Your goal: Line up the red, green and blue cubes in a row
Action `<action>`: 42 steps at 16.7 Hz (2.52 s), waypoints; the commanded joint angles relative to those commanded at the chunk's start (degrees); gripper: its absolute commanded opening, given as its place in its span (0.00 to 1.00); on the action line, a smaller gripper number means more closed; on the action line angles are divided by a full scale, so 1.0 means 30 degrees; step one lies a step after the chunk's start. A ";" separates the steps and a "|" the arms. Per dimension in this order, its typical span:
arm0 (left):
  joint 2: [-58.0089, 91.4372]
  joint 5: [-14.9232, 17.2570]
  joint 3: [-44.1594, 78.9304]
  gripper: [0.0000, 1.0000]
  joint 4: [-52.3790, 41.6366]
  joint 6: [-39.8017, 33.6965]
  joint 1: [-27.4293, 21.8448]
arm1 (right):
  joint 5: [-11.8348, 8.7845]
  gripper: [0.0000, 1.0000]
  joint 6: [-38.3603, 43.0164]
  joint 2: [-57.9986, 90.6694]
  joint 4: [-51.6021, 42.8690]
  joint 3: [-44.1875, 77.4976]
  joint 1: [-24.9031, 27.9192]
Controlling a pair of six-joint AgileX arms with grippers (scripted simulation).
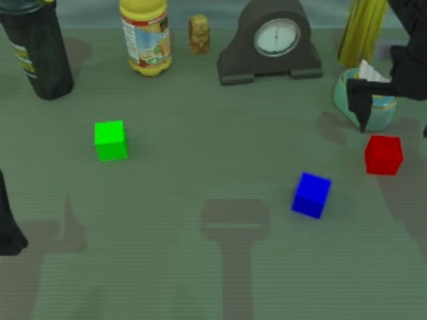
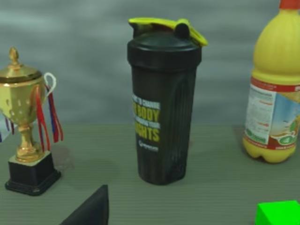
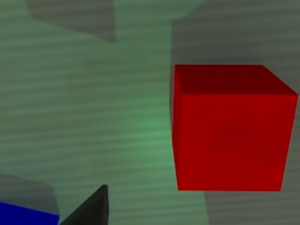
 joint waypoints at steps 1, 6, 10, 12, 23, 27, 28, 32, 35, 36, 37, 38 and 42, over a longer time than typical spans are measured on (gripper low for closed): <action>0.0000 0.0000 0.0000 1.00 0.0000 0.0000 0.0000 | 0.0000 1.00 0.0000 0.0000 0.0000 0.0000 0.0000; 0.0000 0.0000 0.0000 1.00 0.0000 0.0000 0.0000 | 0.0005 1.00 -0.0043 0.0441 0.1435 -0.1053 -0.0038; 0.0000 0.0000 0.0000 1.00 0.0000 0.0000 0.0000 | 0.0015 1.00 0.0023 0.1513 0.4711 -0.3026 0.0007; 0.0000 0.0000 0.0000 1.00 0.0000 0.0000 0.0000 | 0.0019 1.00 0.0048 0.1889 0.5602 -0.3670 0.0025; 0.0000 0.0000 0.0000 1.00 0.0000 0.0000 0.0000 | 0.0020 0.47 0.0054 0.1964 0.5750 -0.3785 0.0030; 0.0000 0.0000 0.0000 1.00 0.0000 0.0000 0.0000 | 0.0020 0.17 0.0054 0.1964 0.5750 -0.3785 0.0030; 0.0000 0.0000 0.0000 1.00 0.0000 0.0000 0.0000 | 0.0020 0.10 0.0054 0.1964 0.5750 -0.3785 0.0030; 0.0000 0.0000 0.0000 1.00 0.0000 0.0000 0.0000 | 0.0020 0.00 0.0054 0.1964 0.5750 -0.3785 0.0030; 0.0000 0.0000 0.0000 1.00 0.0000 0.0000 0.0000 | 0.0020 0.00 0.0054 0.1964 0.5750 -0.3785 0.0030; 0.0000 0.0000 0.0000 1.00 0.0000 0.0000 0.0000 | 0.0020 0.00 0.0054 0.1964 0.5750 -0.3785 0.0030; 0.0000 0.0000 0.0000 1.00 0.0000 0.0000 0.0000 | 0.0020 0.00 0.0054 0.1964 0.5750 -0.3785 0.0030; 0.0000 0.0000 0.0000 1.00 0.0000 0.0000 0.0000 | 0.0157 0.00 -0.0004 0.1409 0.5560 -0.3615 -0.0032; 0.0000 0.0000 0.0000 1.00 0.0000 0.0000 0.0000 | 0.0150 0.00 0.0057 0.0996 0.4110 -0.2524 -0.0034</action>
